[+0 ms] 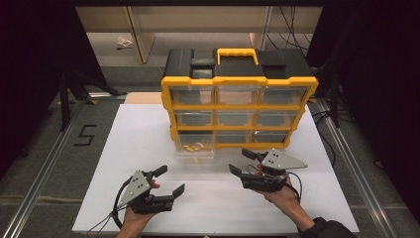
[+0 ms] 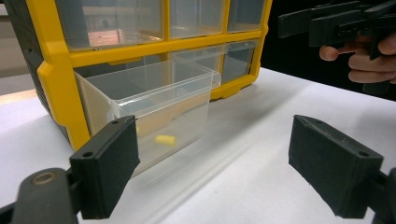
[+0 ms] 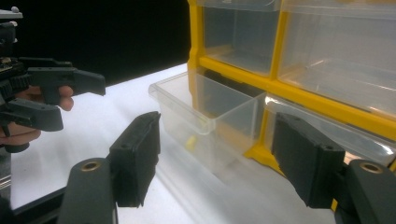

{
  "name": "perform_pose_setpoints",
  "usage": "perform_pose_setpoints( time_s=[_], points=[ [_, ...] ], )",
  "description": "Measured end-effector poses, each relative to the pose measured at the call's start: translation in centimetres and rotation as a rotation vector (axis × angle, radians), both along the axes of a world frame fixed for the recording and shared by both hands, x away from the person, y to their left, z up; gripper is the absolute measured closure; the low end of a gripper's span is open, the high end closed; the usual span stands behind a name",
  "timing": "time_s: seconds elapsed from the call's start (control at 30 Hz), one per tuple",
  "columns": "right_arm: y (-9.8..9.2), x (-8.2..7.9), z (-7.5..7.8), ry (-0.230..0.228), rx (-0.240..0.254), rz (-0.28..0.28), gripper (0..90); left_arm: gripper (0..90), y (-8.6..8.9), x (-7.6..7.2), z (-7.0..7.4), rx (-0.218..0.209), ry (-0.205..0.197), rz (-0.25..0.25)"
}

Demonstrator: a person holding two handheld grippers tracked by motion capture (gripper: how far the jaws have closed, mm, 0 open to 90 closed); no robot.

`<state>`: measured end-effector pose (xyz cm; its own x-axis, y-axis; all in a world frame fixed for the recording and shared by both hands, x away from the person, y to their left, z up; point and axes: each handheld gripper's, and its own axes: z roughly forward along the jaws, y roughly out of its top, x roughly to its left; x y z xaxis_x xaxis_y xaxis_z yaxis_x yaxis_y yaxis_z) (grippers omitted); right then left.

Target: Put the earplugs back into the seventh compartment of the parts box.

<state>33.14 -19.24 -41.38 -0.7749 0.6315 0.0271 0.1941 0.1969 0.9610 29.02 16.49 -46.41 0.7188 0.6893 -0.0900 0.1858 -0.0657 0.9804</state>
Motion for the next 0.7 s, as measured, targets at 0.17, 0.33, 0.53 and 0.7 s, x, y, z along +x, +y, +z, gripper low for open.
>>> perform_pose_setpoints(
  time_s=[0.17, 0.33, 0.53, 0.7],
  points=[
    [-0.8, -0.4, -0.2, 0.000, 0.010, -0.010, 33.5, 15.7, 0.0, 0.0, 0.0, 0.002, 0.000, -0.003],
    [-1.3, -0.6, -0.3, 0.002, 0.018, -0.019, 33.5, 15.7, 0.0, 0.0, 0.0, 0.002, 0.000, -0.003],
    [-1.9, -0.9, -0.4, -0.002, 0.029, -0.029, 33.4, 15.7, 0.0, 0.0, 0.0, 0.000, 0.000, -0.003],
    [-2.3, -1.3, -0.6, -0.003, 0.033, -0.032, 33.4, 15.7, 0.0, 0.0, 0.0, 0.001, 0.000, -0.003]
  ],
)
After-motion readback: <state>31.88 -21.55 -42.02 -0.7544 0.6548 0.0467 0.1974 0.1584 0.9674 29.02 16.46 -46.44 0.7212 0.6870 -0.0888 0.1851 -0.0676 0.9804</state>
